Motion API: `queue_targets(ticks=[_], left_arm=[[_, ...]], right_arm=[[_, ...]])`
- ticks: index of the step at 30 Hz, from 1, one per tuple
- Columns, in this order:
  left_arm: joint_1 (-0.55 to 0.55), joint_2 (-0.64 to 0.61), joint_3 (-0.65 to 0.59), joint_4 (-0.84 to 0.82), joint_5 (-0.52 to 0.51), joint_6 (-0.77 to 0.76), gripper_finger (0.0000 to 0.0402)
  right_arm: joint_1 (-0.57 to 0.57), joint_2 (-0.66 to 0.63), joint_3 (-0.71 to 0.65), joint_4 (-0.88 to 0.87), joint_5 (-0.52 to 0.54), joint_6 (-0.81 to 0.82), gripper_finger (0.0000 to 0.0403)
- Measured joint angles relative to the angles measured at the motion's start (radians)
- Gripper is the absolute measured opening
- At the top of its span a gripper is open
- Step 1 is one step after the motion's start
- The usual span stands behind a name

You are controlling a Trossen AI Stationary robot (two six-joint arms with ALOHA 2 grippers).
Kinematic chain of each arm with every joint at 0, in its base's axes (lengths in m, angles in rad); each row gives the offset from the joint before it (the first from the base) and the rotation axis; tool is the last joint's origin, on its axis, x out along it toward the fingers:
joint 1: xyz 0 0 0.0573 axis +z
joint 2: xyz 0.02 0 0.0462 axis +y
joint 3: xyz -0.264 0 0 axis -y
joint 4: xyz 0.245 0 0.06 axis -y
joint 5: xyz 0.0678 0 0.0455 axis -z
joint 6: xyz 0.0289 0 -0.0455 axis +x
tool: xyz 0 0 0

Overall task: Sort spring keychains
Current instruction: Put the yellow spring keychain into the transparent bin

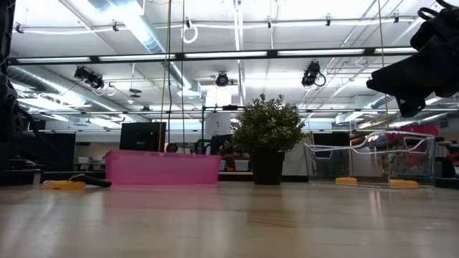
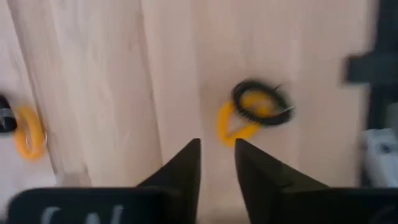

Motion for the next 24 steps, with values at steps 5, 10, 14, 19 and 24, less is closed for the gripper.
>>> queue_targets(ticks=[5, 10, 14, 19, 24], left_arm=[[0.004, -0.001, -0.098, 0.074, 0.046, -0.027, 0.0169], [0.004, -0.003, -0.203, 0.272, 0.070, -0.030, 0.0202], [0.015, -0.002, -0.259, 0.396, 0.098, -0.054, 0.0208], [0.017, -0.002, -0.269, 0.375, 0.037, -0.053, 0.0200], [0.017, -0.001, -0.269, 0.328, 0.028, -0.053, 0.0190]], right_arm=[[0.000, 0.000, 0.000, -0.001, 0.000, 0.000, 0.0091], [0.000, 0.000, 0.000, -0.001, 0.000, 0.000, 0.0091], [0.000, 0.000, 0.000, -0.002, 0.000, 0.005, 0.0091], [0.000, 0.000, 0.000, -0.003, 0.000, 0.009, 0.0091], [0.000, 0.000, 0.000, -0.014, 0.000, 0.019, 0.0091]])
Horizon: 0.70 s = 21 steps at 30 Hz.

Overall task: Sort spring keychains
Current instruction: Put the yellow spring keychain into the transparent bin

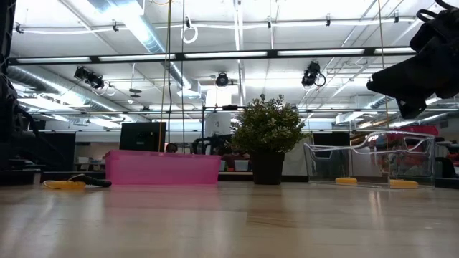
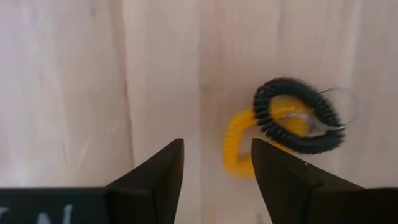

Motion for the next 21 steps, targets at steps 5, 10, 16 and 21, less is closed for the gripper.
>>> queue_targets(ticks=[5, 10, 16, 21], left_arm=[[0.000, 0.000, 0.000, -0.001, 0.002, 0.000, 0.0182], [0.011, 0.000, 0.000, 0.003, 0.003, 0.000, 0.0181], [0.011, 0.000, 0.000, 0.012, 0.011, 0.000, 0.0181], [0.012, 0.000, 0.000, 0.014, 0.014, 0.000, 0.0181]], right_arm=[[0.000, 0.000, 0.000, -0.017, 0.000, 0.009, 0.0091], [0.000, 0.000, 0.000, -0.016, 0.000, 0.024, 0.0091], [0.000, 0.000, 0.000, -0.016, 0.000, 0.030, 0.0091], [0.000, 0.000, 0.000, -0.018, 0.000, 0.030, 0.0091]])
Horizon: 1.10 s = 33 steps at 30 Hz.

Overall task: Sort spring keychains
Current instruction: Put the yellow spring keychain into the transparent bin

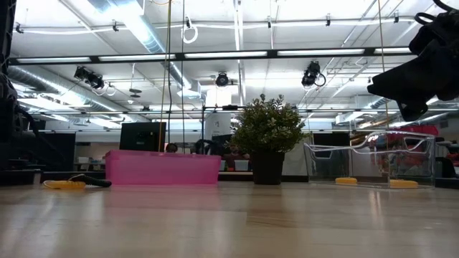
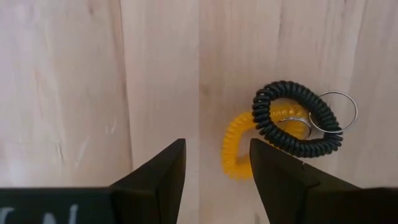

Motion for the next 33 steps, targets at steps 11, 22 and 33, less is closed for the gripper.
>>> queue_targets(ticks=[11, 22, 33], left_arm=[[0.020, -0.005, -0.132, 0.109, 0.100, -0.055, 0.0178], [0.031, -0.003, -0.140, 0.118, 0.093, -0.003, 0.0018], [0.031, 0.003, 0.148, -0.324, -0.191, 0.012, 0.0009]], right_arm=[[0.000, 0.000, 0.000, -0.007, 0.000, 0.000, 0.0091], [0.000, 0.000, 0.000, -0.007, 0.000, 0.000, 0.0091], [0.000, 0.000, 0.000, -0.004, 0.000, 0.000, 0.0091]])
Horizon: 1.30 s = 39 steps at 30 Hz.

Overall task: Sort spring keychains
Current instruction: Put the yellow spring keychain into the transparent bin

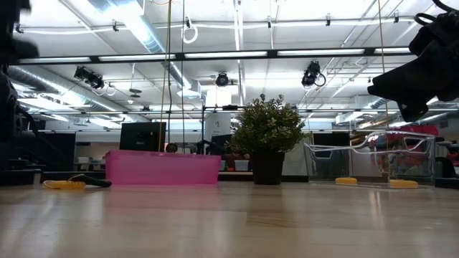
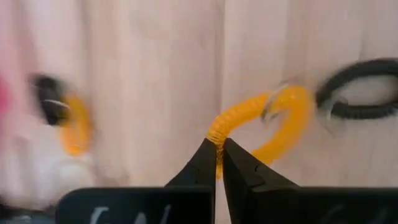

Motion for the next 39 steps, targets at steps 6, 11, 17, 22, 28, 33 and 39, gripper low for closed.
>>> queue_targets(ticks=[6, 11, 17, 22, 28, 33, 39], left_arm=[[0.002, -0.001, 0.177, -0.163, -0.269, 0.001, 0.0009], [0.035, -0.002, 0.255, -0.193, -0.480, 0.025, 0.0009], [0.083, -0.002, 0.269, -0.166, -0.659, 0.018, 0.0009], [0.144, -0.002, 0.269, -0.130, -0.690, 0.027, 0.0008], [0.201, -0.003, 0.269, 0.045, -0.741, 0.203, 0.0010], [0.223, -0.003, 0.268, 0.231, -0.704, 0.425, 0.0008], [0.224, -0.003, 0.268, 0.333, -0.708, 0.561, 0.0010]], right_arm=[[0.000, 0.000, 0.000, 0.041, 0.000, 0.002, 0.0091], [0.000, 0.000, 0.000, 0.127, 0.000, 0.028, 0.0091], [0.000, 0.000, 0.000, 0.250, -0.013, 0.152, 0.0091], [0.006, 0.007, 0.056, 0.244, -0.199, 0.060, 0.0091], [0.049, 0.080, 0.201, 0.156, -0.212, -0.026, 0.0091], [0.077, 0.215, 0.352, 0.109, -0.263, -0.105, 0.0091], [0.079, 0.386, 0.544, 0.110, -0.264, -0.099, 0.0091]])
